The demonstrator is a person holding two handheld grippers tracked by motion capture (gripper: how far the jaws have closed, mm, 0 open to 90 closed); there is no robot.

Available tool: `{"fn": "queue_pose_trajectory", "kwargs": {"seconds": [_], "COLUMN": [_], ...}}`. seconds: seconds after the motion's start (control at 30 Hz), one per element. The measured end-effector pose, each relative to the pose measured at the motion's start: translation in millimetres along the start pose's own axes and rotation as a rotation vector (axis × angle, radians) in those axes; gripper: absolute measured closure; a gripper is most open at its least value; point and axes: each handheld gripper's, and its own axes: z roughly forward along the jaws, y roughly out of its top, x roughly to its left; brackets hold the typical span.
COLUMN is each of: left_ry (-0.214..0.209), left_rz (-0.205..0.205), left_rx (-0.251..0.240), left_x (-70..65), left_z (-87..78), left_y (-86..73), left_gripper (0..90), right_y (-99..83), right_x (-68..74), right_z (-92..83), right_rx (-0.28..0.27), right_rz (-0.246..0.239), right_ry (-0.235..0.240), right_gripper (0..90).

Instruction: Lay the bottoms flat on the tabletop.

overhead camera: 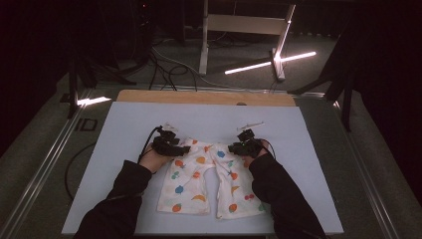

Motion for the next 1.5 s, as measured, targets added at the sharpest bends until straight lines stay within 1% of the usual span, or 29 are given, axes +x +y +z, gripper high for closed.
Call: {"fn": "queue_pose_trajectory", "kwargs": {"seconds": [0.1,0.17,0.2,0.27,0.3,0.43,0.53,0.6,0.63,0.7,0.77,0.87,0.97,1.0,1.03,1.13,1.2,1.27,1.4,1.43,1.47,1.5], "left_ry": [0.007,0.008,0.012,0.003,0.0,-0.002,-0.003,-0.001,0.0,0.013,0.012,0.033,0.05,0.056,0.057,0.063,0.074,0.086,0.113,0.11,0.106,0.106], "left_rz": [0.008,0.011,0.022,0.026,0.026,0.022,0.027,0.029,0.025,0.037,0.035,0.03,0.036,0.041,0.04,0.054,0.049,0.056,0.089,0.091,0.094,0.095], "left_rx": [-0.005,-0.004,-0.002,-0.001,-0.007,-0.027,-0.036,-0.054,-0.059,-0.062,-0.067,-0.074,-0.083,-0.077,-0.074,-0.06,-0.052,-0.048,-0.041,-0.047,-0.051,-0.046], "left_x": [-2.6,-4.1,-5.2,-6.7,-7.2,-5.6,-3.8,-2.6,-2.1,-2.3,-1.0,1.2,3.2,4.6,6.0,12.2,17.4,20.6,25.5,27.0,28.3,29.9], "left_z": [0.4,1.1,1.3,1.8,2.1,0.1,-1.2,-3.1,-3.4,-3.2,-3.5,-2.6,-1.4,-0.5,0.3,0.9,2.2,2.5,4.0,4.2,4.6,5.5], "left_y": [-1.6,-1.6,-1.6,-2.0,-1.9,0.2,2.4,3.9,4.7,6.7,9.0,13.0,17.6,19.9,22.8,30.9,34.4,38.0,47.1,49.4,51.5,53.5], "left_gripper": [57.4,68.4,74.0,83.2,86.4,88.3,88.6,88.7,88.7,88.7,88.7,88.8,88.8,88.8,88.8,88.8,88.9,88.9,88.8,88.8,88.7,88.8], "right_y": [-2.8,-4.2,-5.1,-6.4,-6.7,-3.0,1.8,5.6,7.6,11.4,15.0,21.1,27.9,29.8,31.7,37.9,42.1,46.1,53.2,54.9,56.3,57.9], "right_x": [4.3,5.5,5.6,5.9,5.7,1.9,-0.6,-1.7,-2.2,-3.8,-5.3,-8.1,-10.8,-11.9,-12.6,-14.4,-15.3,-15.7,-17.8,-18.6,-19.2,-19.5], "right_z": [-1.2,-2.1,-2.4,-3.3,-3.8,-7.2,-10.4,-12.3,-13.0,-13.0,-11.9,-8.8,-4.4,-2.5,-1.1,2.7,4.5,7.0,14.0,15.5,16.6,18.2], "right_rx": [0.0,-0.004,-0.012,-0.025,-0.035,-0.065,-0.083,-0.105,-0.106,-0.116,-0.122,-0.133,-0.126,-0.124,-0.122,-0.125,-0.129,-0.134,-0.127,-0.127,-0.127,-0.127], "right_rz": [-0.014,0.001,-0.006,-0.014,-0.016,-0.005,0.001,0.006,0.007,0.007,0.0,0.001,-0.004,0.001,0.005,0.015,0.033,0.039,0.043,0.054,0.057,0.066], "right_ry": [-0.026,-0.017,-0.017,-0.021,-0.026,-0.046,-0.051,-0.053,-0.056,-0.061,-0.066,-0.073,-0.082,-0.078,-0.08,-0.093,-0.087,-0.08,-0.095,-0.092,-0.101,-0.103], "right_gripper": [77.6,84.9,85.9,86.6,86.7,86.8,86.8,86.8,86.7,86.8,86.8,86.7,86.7,86.7,86.7,86.6,86.6,86.7,86.6,86.6,86.6,86.6]}}
